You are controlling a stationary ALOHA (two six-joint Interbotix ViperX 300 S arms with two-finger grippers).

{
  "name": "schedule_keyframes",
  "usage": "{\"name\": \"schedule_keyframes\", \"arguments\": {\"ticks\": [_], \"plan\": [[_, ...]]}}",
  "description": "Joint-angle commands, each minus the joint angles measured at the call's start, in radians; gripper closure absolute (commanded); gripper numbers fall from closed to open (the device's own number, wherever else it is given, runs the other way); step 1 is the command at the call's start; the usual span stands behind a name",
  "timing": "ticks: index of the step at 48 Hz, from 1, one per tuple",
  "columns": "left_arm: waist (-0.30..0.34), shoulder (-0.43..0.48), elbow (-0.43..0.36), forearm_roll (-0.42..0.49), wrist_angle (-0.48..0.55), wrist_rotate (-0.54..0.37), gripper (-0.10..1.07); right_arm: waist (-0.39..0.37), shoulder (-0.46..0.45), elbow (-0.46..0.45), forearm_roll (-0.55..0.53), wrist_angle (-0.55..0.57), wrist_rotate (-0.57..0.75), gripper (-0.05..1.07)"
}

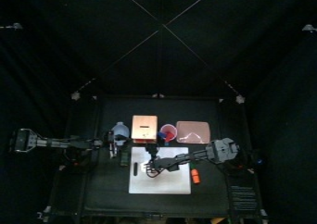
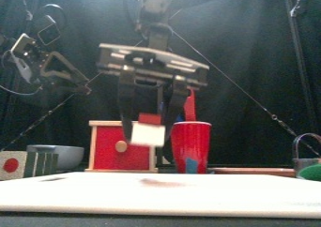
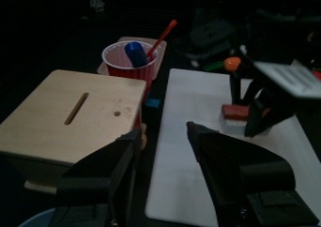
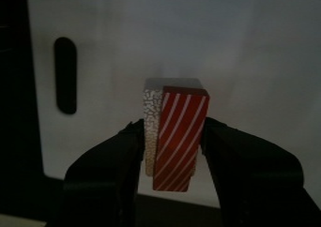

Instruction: Place salmon sushi on plate

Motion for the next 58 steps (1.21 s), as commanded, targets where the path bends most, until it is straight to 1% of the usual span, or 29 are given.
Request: {"name": "schedule_keyframes", "arguments": {"ticks": [1, 7, 14, 17, 20, 23, 26, 28, 31, 33, 36, 38, 40, 41, 44, 47, 51, 54, 56, 58], "plan": [[-0.002, 0.002, -0.029, -0.002, 0.011, 0.000, 0.16, 0.014, -0.107, 0.041, 0.009, 0.012, -0.052, 0.26], [-0.011, 0.002, -0.055, 0.000, 0.031, 0.003, 0.16, 0.029, -0.213, 0.155, 0.020, 0.009, -0.198, 0.27], [-0.017, 0.003, -0.094, 0.000, 0.034, 0.008, 0.16, 0.029, -0.354, 0.302, 0.060, -0.012, -0.388, 0.27], [-0.018, 0.003, -0.110, 0.002, 0.034, 0.008, 0.16, 0.025, -0.440, 0.390, 0.087, -0.018, -0.482, 0.27], [-0.018, 0.002, -0.118, 0.003, 0.029, 0.009, 0.16, 0.018, -0.506, 0.459, 0.107, -0.023, -0.549, 0.27], [-0.017, 0.003, -0.127, 0.005, 0.025, 0.009, 0.16, -0.012, -0.588, 0.534, 0.117, -0.031, -0.624, 0.27], [-0.018, 0.003, -0.135, 0.003, 0.020, 0.008, 0.16, -0.066, -0.687, 0.614, 0.112, -0.035, -0.716, 0.28], [-0.017, 0.002, -0.140, 0.005, 0.020, 0.008, 0.16, -0.091, -0.738, 0.653, 0.106, -0.037, -0.769, 0.28], [-0.018, 0.003, -0.146, 0.003, 0.015, 0.008, 0.16, -0.158, -0.825, 0.724, 0.100, -0.038, -0.894, 0.28], [-0.018, 0.002, -0.150, 0.003, 0.014, 0.008, 0.16, -0.198, -0.862, 0.755, 0.100, -0.040, -0.954, 0.28], [-0.018, 0.003, -0.156, 0.003, 0.008, 0.008, 0.16, -0.284, -0.920, 0.805, 0.101, -0.043, -1.088, 0.28], [-0.017, 0.002, -0.160, 0.003, 0.003, 0.008, 0.16, -0.324, -0.937, 0.822, 0.106, -0.043, -1.147, 0.28], [-0.018, 0.003, -0.163, 0.005, -0.005, 0.008, 0.16, -0.383, -0.954, 0.844, 0.117, -0.044, -1.243, 0.28], [-0.017, 0.003, -0.163, 0.005, -0.009, 0.008, 0.16, -0.402, -0.956, 0.847, 0.121, -0.044, -1.273, 0.28], [-0.015, 0.003, -0.161, 0.003, -0.025, 0.008, 0.16, -0.469, -0.943, 0.854, 0.133, -0.046, -1.388, 0.28], [-0.015, 0.002, -0.161, 0.003, -0.034, 0.008, 0.16, -0.522, -0.917, 0.854, 0.135, -0.051, -1.468, 0.28], [-0.015, 0.003, -0.158, 0.000, -0.040, 0.005, 0.16, -0.589, -0.871, 0.854, 0.140, -0.071, -1.522, 0.28], [-0.015, 0.003, -0.155, -0.002, -0.040, 0.002, 0.16, -0.666, -0.824, 0.853, 0.147, -0.104, -1.523, 0.28], [-0.015, 0.002, -0.150, -0.005, -0.040, 0.002, 0.16, -0.715, -0.793, 0.854, 0.169, -0.137, -1.549, 0.28], [-0.014, 0.003, -0.144, -0.006, -0.040, 0.005, 0.16, -0.738, -0.761, 0.851, 0.173, -0.183, -1.560, 0.28]]}}
